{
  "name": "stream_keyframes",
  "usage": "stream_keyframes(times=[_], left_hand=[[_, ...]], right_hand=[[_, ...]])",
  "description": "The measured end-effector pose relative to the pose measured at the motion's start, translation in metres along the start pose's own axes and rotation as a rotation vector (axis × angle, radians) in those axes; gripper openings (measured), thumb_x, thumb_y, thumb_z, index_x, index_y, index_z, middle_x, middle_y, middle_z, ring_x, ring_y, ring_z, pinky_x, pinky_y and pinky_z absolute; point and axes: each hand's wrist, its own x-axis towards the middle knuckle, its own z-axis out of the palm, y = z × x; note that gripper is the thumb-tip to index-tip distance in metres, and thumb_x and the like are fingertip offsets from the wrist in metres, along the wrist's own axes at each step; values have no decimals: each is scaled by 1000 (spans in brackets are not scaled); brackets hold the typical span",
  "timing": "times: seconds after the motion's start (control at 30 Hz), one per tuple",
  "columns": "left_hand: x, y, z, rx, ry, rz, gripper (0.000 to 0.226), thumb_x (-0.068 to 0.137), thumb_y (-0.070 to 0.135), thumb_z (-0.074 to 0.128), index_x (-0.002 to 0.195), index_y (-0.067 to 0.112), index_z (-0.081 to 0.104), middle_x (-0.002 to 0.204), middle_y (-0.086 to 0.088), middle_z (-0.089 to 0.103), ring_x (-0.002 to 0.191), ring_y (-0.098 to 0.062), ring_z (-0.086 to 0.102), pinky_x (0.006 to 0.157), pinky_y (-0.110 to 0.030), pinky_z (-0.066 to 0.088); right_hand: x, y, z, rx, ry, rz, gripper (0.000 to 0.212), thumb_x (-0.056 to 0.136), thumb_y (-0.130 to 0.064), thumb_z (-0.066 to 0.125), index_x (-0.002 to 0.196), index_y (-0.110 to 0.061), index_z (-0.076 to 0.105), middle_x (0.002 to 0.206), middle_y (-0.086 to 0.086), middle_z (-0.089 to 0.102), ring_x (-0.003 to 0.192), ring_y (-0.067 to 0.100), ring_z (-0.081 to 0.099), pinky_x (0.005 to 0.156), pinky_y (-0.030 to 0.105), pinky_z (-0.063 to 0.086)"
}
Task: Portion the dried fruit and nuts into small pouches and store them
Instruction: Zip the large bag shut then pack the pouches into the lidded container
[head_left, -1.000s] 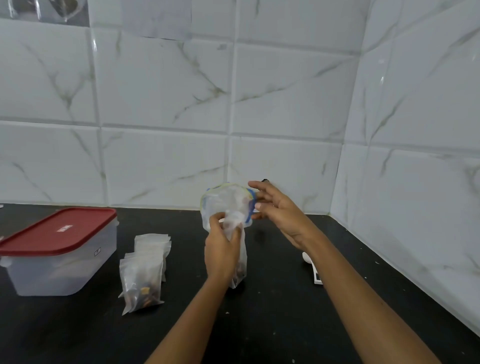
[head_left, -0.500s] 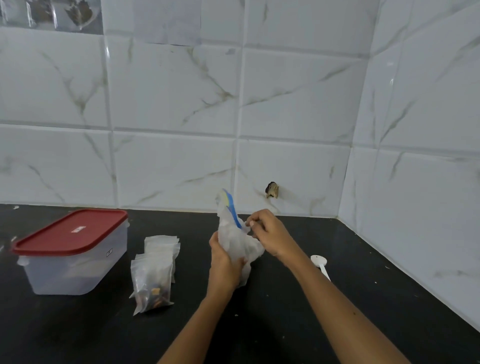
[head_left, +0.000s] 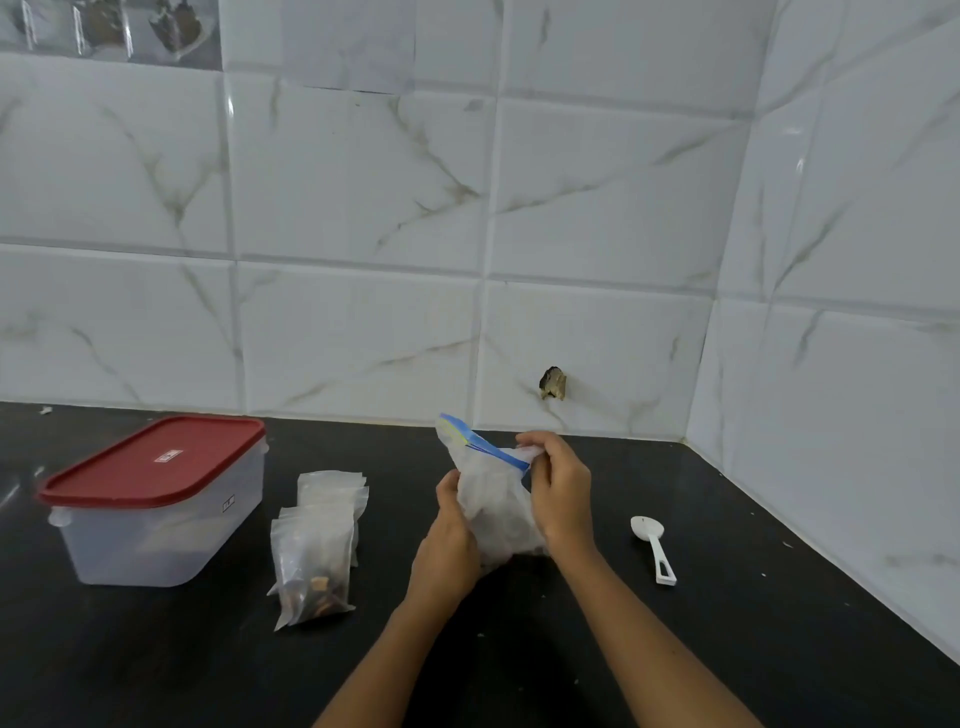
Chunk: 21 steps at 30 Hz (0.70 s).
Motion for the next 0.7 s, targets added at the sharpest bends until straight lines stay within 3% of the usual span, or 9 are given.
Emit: stream_keyframes(times=[0.07,0.13,0.27,0.37,0.43,0.5,0.57,0.63,0.7], left_hand=[[-2,1,-4,71,-6,11,66,81,55,44,135,41,8,135,-3,45,119,-28,50,97,-48,45],[-4,4,-8,91,16,20,66,77,51,40,135,40,8,136,-6,45,121,-32,48,101,-50,39],[2,11,-8,176,39,49,51,93,17,33,139,19,12,135,-10,46,119,-34,48,103,-46,35],[7,10,-5,93,86,8,44,92,16,34,132,19,17,126,-10,50,111,-34,52,102,-49,38],[10,2,-5,-13,108,-40,40,92,17,34,128,26,18,124,-10,50,109,-32,52,98,-52,42],[10,-8,-4,-63,88,-75,46,91,15,39,127,32,16,126,-9,47,110,-30,52,95,-53,45],[8,-11,-3,-74,52,-104,64,84,20,56,128,36,13,130,-7,42,114,-30,50,95,-52,45],[7,-9,-1,-11,38,-129,88,73,28,74,135,30,10,133,-6,41,121,-30,45,102,-49,40],[6,-8,1,71,38,-143,103,66,29,80,139,22,8,136,-6,41,126,-29,41,106,-44,34]], right_hand=[[5,-4,-9,24,-49,0,24,90,9,40,98,-3,59,88,1,61,78,7,56,65,2,41],[13,-12,-19,68,-86,-10,25,89,11,39,88,-5,59,79,1,60,70,1,56,61,3,41],[22,-24,-29,194,-137,0,34,93,6,38,80,-16,60,80,1,60,72,-3,54,72,5,42],[25,-24,-32,225,-175,98,25,99,-18,40,90,-29,61,96,-6,58,91,8,53,86,26,44],[26,-12,-35,151,-116,301,24,98,-36,39,115,-31,56,125,-1,46,115,16,47,100,37,40],[22,-3,-42,239,-73,699,48,96,-46,38,136,-21,40,141,8,34,122,26,44,100,40,41],[18,4,-47,556,-142,991,62,95,-47,40,143,-9,28,138,19,41,108,30,52,84,38,48],[19,7,-50,758,-187,1078,66,96,-41,43,144,-2,20,124,25,50,94,29,56,71,34,48],[23,4,-50,785,-189,1121,66,97,-37,43,145,-1,16,103,27,54,77,24,55,60,28,45]])
